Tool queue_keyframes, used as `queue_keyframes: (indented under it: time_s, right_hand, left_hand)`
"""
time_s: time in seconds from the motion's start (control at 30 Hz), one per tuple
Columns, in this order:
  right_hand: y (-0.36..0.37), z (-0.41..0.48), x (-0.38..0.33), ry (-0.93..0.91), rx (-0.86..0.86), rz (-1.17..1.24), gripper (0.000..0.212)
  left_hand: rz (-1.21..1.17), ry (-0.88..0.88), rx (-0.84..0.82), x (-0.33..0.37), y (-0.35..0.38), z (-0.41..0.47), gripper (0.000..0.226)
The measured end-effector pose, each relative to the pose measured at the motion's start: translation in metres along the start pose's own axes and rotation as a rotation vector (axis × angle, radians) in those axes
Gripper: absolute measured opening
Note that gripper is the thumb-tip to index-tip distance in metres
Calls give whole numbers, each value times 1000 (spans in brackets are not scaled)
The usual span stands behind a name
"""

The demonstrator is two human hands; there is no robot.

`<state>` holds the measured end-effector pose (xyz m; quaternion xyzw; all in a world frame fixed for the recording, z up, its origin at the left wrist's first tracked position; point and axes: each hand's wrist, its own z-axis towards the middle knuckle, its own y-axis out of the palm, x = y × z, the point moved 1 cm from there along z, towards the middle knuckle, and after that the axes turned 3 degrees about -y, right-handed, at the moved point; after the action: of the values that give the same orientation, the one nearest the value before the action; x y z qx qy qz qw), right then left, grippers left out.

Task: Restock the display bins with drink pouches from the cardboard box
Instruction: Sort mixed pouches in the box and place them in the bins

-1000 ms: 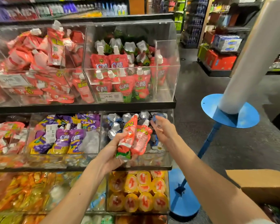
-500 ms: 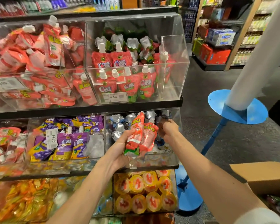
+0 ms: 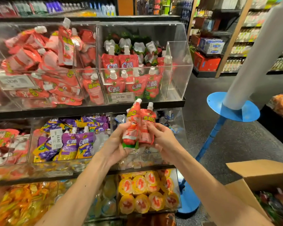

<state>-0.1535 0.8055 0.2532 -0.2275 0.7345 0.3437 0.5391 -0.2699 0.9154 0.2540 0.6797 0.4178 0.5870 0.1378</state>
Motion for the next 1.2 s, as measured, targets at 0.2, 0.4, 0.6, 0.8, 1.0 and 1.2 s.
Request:
queue_keyframes:
  time_s: [0.2, 0.4, 0.6, 0.8, 1.0, 1.2]
  right_hand:
    - [16, -12, -25, -38, -26, 18, 34]
    - [41, -23, -52, -157, 62, -151, 32]
    - [63, -38, -93, -178, -106, -152, 53]
    - [67, -40, -112, -34, -390, 359, 40]
    - [74, -46, -97, -89, -291, 203, 41]
    - [76, -42, -83, -176, -137, -98, 23]
  left_hand:
    - [-20, 63, -145, 25, 2, -25, 94]
    - [128, 134, -205, 61, 21, -48, 81]
    - [389, 331, -44, 102, 46, -61, 25]
    - [198, 328, -139, 123, 52, -72, 38]
    - [429, 326, 53, 110, 37, -73, 29]
    - [490, 317, 234, 111, 18, -72, 69]
